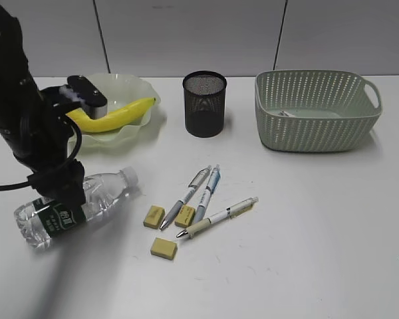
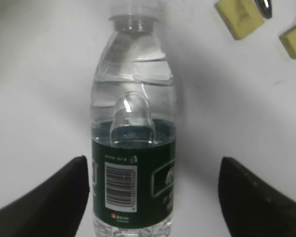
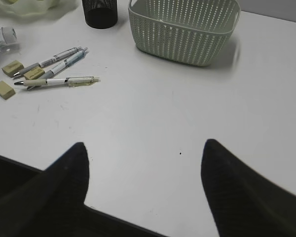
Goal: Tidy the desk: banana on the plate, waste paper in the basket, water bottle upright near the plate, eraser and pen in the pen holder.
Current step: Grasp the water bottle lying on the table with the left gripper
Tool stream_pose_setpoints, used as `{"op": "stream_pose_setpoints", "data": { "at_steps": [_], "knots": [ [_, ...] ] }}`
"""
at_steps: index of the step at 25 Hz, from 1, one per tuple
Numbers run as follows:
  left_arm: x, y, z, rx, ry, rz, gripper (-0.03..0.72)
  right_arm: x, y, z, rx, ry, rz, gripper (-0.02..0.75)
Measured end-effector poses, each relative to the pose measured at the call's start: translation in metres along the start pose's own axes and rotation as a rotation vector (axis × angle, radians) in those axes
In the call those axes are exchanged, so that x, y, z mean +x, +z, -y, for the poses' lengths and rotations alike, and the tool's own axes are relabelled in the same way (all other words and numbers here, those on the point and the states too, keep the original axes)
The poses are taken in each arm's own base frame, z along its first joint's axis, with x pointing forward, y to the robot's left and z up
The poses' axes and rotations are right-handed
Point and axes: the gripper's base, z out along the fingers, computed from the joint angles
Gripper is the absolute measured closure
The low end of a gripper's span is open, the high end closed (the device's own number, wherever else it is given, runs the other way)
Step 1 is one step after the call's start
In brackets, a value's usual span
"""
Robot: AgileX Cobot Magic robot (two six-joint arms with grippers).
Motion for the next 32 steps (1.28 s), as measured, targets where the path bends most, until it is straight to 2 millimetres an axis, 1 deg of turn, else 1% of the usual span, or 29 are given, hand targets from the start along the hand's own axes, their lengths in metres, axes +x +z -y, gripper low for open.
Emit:
{"op": "stream_pose_setpoints", "data": {
  "at_steps": [4,10,17,21,23,25,26,32],
  "knots": [
    [-0.001,0.017,-0.003,0.016,-0.001,-0.036,0.076,0.0,0.0,0.0,0.0,0.0,0.001,0.18],
    [-0.009,0.037,-0.009,0.022,-0.001,-0.054,0.076,0.0,0.0,0.0,0.0,0.0,0.001,0.18],
    [-0.009,0.063,-0.012,0.038,0.002,-0.102,0.076,0.0,0.0,0.0,0.001,-0.001,0.001,0.18],
    [-0.011,0.066,-0.014,0.022,0.003,-0.082,0.087,0.0,0.0,0.0,0.001,-0.001,0.001,0.18],
    [-0.013,0.066,-0.015,0.01,0.003,-0.065,0.121,0.0,0.0,0.0,0.001,-0.001,0.001,0.181],
    [-0.014,0.066,-0.016,0.006,0.001,-0.059,0.176,0.0,0.0,0.0,0.001,-0.001,0.001,0.181],
    [-0.014,0.066,-0.016,0.006,0.001,-0.059,0.184,0.0,0.0,0.0,0.001,-0.001,0.001,0.181],
    [-0.013,0.066,-0.015,0.012,-0.024,-0.068,0.184,0.0,0.0,0.0,0.001,-0.001,0.001,0.181]
  ]
}}
